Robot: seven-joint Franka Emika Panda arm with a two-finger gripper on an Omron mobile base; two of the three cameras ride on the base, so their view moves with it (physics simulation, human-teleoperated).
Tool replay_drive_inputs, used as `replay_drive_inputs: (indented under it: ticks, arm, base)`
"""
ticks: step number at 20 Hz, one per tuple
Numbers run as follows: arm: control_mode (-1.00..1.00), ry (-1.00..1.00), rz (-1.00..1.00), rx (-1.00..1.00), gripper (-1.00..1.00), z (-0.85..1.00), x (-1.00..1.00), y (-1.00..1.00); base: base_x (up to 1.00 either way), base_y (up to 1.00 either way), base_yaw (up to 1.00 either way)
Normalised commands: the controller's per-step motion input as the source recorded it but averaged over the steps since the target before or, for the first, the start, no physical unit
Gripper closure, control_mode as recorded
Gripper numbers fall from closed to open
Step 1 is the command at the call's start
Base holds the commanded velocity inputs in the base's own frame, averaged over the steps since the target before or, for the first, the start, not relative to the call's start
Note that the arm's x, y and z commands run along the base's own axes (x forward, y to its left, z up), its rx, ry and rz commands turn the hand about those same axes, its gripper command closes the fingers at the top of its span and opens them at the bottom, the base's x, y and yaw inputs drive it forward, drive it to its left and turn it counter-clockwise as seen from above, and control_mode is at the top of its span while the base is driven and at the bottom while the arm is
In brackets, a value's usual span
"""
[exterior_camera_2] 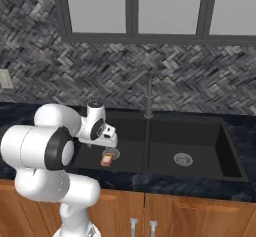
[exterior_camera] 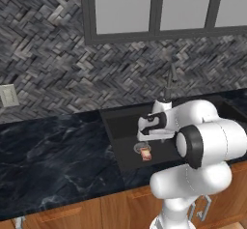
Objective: Pick up the soap dispenser and bar soap from the sink, and place them back in the cabinet, and close the cabinet doors.
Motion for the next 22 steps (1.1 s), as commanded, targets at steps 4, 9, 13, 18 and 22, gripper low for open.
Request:
replay_drive_inputs:
  ticks: [4, 9, 13, 18, 22]
  arm:
    - [-1.0, 0.0, 0.0, 0.0, -1.0, -0.36, 0.28, 0.0]
    - [-1.0, 0.0, 0.0, 0.0, -1.0, -0.33, 0.33, 0.0]
    - [-1.0, 0.0, 0.0, 0.0, -1.0, -0.3, 0.3, -0.01]
    - [-1.0, 0.0, 0.0, 0.0, -1.0, -0.23, 0.34, 0.0]
    - [-1.0, 0.0, 0.0, 0.0, -1.0, -0.22, 0.36, -0.02]
  base:
    - [0.0, 0.0, 0.0]
    - [0.0, 0.0, 0.0]
    - [0.0, 0.0, 0.0]
    - [0.0, 0.0, 0.0]
    - [0.0, 0.0, 0.0]
